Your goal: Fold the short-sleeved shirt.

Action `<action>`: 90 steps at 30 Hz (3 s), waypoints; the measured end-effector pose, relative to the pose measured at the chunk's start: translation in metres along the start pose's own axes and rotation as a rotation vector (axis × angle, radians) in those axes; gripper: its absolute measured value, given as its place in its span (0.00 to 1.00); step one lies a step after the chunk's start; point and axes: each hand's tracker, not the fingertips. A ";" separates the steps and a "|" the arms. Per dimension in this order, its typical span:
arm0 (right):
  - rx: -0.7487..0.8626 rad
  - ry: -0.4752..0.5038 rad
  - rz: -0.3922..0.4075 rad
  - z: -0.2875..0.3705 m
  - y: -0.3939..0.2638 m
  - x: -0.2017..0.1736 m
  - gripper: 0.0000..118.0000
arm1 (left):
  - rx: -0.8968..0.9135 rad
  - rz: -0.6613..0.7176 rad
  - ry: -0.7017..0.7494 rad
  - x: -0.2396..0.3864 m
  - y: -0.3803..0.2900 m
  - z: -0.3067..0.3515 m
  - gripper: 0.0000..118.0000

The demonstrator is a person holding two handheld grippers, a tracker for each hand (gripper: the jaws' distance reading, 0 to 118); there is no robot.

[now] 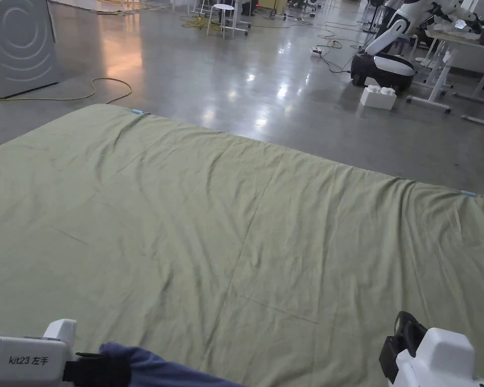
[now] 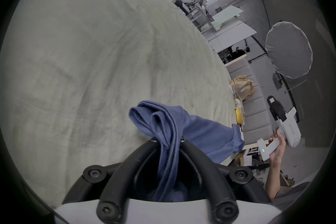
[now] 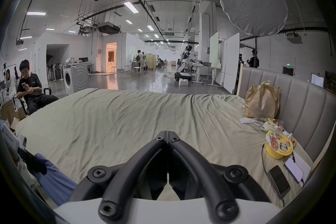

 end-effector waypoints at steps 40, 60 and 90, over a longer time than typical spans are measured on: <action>-0.009 -0.047 -0.082 0.012 -0.021 0.053 0.01 | -0.145 -0.105 0.162 0.172 -0.057 -0.140 0.08; -0.033 -0.060 -0.100 0.014 -0.029 0.063 0.01 | -0.037 -0.115 0.113 0.198 -0.050 -0.096 0.56; -0.061 -0.049 -0.113 0.017 -0.027 0.067 0.01 | 0.006 -0.120 0.139 0.155 -0.072 -0.075 0.66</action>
